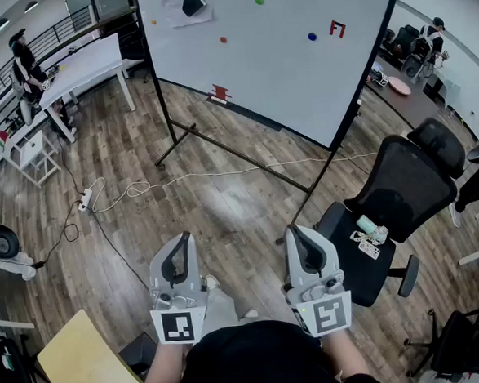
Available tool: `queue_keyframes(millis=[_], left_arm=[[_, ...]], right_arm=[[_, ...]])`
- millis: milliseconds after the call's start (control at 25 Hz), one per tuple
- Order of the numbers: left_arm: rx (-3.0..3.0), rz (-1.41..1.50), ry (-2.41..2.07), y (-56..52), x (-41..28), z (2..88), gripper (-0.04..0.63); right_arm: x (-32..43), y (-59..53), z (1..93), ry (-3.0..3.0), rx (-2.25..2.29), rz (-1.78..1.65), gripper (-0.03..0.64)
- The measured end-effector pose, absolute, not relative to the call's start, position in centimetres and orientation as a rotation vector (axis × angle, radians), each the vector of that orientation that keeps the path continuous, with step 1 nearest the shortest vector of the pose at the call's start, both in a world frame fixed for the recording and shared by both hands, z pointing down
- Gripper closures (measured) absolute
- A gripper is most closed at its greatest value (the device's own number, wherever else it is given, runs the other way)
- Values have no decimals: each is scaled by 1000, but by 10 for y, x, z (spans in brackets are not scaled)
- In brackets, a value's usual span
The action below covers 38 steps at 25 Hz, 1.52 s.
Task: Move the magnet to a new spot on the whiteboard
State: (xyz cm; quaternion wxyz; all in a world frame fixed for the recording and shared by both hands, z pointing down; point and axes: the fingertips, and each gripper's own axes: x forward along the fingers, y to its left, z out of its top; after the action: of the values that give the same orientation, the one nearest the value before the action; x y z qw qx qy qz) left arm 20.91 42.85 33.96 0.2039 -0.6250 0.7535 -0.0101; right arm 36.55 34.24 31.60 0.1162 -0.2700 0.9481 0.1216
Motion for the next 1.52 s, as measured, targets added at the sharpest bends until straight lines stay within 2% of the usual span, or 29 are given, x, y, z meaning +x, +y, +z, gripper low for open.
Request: queue_keyframes(millis=[720, 1520], left_arm=[[-1778, -5, 2079, 395, 187, 342, 594], [-1802, 40, 2082, 313, 73, 343, 594]], right_arm=[[336, 319, 321, 2808, -799, 366, 615], [226, 240, 318, 2810, -863, 359, 615]])
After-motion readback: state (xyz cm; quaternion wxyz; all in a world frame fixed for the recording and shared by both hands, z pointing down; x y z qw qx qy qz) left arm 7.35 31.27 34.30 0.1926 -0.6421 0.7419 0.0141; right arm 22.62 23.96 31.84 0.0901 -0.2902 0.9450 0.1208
